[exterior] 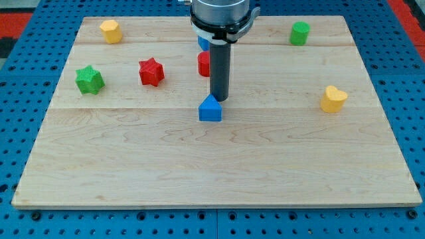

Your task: Place the red star towards the bottom right side of the red circle

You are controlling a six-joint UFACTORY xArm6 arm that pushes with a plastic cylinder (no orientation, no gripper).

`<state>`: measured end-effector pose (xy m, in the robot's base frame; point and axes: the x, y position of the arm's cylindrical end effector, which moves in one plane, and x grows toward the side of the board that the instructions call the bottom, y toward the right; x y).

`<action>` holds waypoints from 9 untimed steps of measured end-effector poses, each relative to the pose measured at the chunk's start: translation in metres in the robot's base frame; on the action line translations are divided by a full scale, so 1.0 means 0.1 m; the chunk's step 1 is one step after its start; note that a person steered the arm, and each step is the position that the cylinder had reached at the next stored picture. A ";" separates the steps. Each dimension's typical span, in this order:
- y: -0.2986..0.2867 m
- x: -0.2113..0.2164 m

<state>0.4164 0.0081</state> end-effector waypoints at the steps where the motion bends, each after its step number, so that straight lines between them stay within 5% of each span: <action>1: -0.12 0.00; 5: -1.76 -0.04; 6: -1.42 -0.40; 8: -1.77 -1.00; 9: -1.36 -0.92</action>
<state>0.3240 -0.1277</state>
